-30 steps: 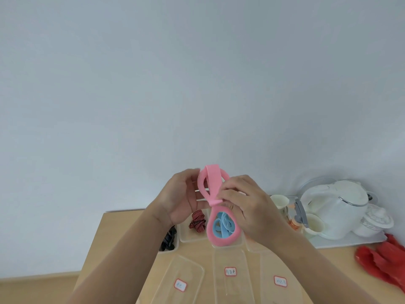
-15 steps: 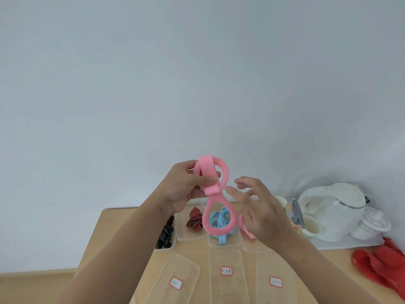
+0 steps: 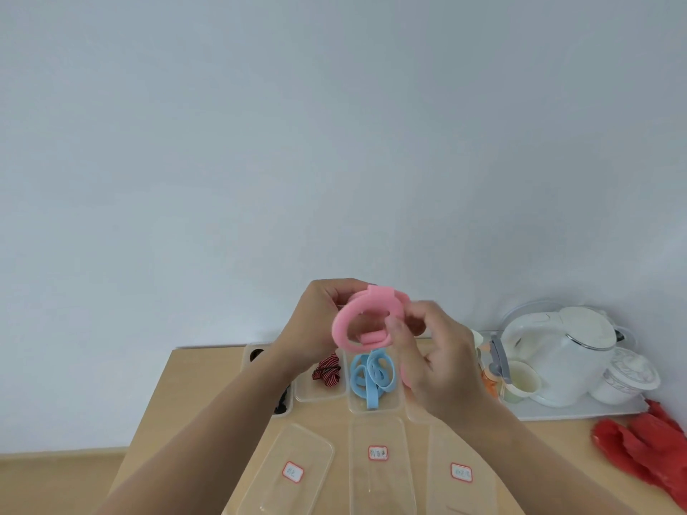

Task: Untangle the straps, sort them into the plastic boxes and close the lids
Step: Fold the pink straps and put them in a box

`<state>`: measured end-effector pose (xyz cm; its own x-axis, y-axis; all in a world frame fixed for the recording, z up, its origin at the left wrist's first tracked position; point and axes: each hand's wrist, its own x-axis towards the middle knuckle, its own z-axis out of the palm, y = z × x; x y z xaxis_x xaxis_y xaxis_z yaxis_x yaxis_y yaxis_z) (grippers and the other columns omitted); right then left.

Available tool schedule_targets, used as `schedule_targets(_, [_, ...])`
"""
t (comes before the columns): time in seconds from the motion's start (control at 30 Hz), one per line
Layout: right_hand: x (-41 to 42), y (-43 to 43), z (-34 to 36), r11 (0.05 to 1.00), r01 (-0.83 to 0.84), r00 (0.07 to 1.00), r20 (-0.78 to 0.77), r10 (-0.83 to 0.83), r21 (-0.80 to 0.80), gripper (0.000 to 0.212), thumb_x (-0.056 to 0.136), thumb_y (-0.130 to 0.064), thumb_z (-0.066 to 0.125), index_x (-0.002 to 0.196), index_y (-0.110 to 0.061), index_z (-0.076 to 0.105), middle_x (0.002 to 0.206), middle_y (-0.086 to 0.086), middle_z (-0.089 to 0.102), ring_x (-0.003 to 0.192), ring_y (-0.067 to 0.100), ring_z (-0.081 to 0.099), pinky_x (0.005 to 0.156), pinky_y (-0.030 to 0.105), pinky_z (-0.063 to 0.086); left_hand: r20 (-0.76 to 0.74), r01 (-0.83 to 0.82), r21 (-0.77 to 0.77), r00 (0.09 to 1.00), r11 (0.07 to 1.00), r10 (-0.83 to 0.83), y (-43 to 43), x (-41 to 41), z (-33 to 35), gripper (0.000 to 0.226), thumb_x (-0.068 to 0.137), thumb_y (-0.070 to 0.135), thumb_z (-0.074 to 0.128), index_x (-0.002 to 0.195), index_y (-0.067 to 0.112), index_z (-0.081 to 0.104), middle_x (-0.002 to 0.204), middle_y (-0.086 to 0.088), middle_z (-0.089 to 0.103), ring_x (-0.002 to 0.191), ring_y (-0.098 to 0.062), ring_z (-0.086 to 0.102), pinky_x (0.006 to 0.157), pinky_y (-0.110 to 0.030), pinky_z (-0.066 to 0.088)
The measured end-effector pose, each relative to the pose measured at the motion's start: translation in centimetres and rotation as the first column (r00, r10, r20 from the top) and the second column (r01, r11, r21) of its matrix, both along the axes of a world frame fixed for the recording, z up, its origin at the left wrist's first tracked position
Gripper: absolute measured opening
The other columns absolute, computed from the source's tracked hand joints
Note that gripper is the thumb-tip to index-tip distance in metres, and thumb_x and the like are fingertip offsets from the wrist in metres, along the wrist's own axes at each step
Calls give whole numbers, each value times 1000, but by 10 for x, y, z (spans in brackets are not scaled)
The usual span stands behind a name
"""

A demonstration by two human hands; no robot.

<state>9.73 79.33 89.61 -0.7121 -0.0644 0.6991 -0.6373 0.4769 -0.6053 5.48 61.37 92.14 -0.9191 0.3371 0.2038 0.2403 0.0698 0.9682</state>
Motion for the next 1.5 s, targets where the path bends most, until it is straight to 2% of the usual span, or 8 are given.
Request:
schedule_targets(0.1, [1, -5, 6, 989, 24, 994, 105, -9, -147, 28, 92, -21, 66, 114, -34, 52, 80, -13, 64, 70, 15, 62, 62, 27, 50, -74, 8, -2, 997, 1000, -8, 5, 2, -4, 21, 82, 6, 74, 102, 0, 78, 95, -13, 78, 87, -21, 74, 78, -34, 58])
schedule_targets(0.27, [4, -6, 8, 994, 76, 997, 40, -72, -84, 18, 96, -30, 65, 113, -25, 61, 82, -14, 61, 70, 12, 62, 61, 22, 51, -85, 35, 0, 996, 999, -34, 7, 4, -7, 17, 81, -3, 73, 97, 0, 77, 84, -10, 77, 77, -18, 73, 69, -28, 57])
schedule_targets(0.4, [4, -7, 10, 977, 186, 982, 46, -182, -101, 13, 96, -24, 66, 104, -16, 71, 75, -10, 62, 65, 10, 59, 62, 16, 47, -47, 2, 27, 999, 1000, -1, 9, 6, -14, 20, 78, 4, 75, 91, -10, 72, 84, -31, 70, 76, -26, 65, 68, -46, 57])
schedule_targets(0.5, [4, -11, 15, 944, 197, 949, 294, -116, -264, 6, 94, -19, 69, 90, -24, 71, 66, -13, 62, 61, 10, 57, 60, 19, 47, -21, 13, 81, 1000, 997, -11, 9, 7, -17, 11, 80, -6, 76, 91, -9, 74, 84, -20, 74, 78, -22, 67, 74, -37, 57])
schedule_targets(0.7, [-11, -1, 25, 754, 325, 627, 727, 280, -571, 8, 90, -6, 71, 83, -7, 74, 67, 7, 62, 51, 11, 44, 48, 24, 38, 24, 65, 129, 997, 990, -69, 5, 9, -20, 18, 82, -14, 73, 87, 3, 77, 85, -9, 75, 82, -21, 69, 80, -33, 55])
schedule_targets(1.17, [-23, 0, 12, 618, 316, 248, 692, 678, -719, 8, 87, -9, 65, 91, -4, 69, 72, 3, 55, 55, 9, 36, 47, 20, 39, 218, 20, 403, 969, 915, -117, -3, 19, -30, 26, 78, -6, 68, 91, 12, 82, 93, -14, 76, 89, -26, 72, 76, -30, 58])
schedule_targets(1.33, [-24, 0, 1, 537, 291, 218, 601, 769, -792, 12, 78, -12, 67, 85, -13, 58, 74, 4, 54, 55, 11, 37, 49, 21, 37, 287, -28, 466, 950, 884, -121, -3, 20, -35, 25, 76, -6, 67, 88, 10, 81, 88, -12, 74, 84, -24, 71, 74, -30, 60])
schedule_targets(1.5, [-17, -9, -19, 547, 303, 218, 615, 758, -781, 10, 96, -9, 56, 102, -13, 63, 73, 4, 52, 54, 11, 38, 48, 21, 35, 366, -124, 515, 927, 848, -87, 3, 23, -39, 21, 74, -1, 65, 81, 11, 80, 77, -8, 71, 72, -18, 69, 67, -28, 58])
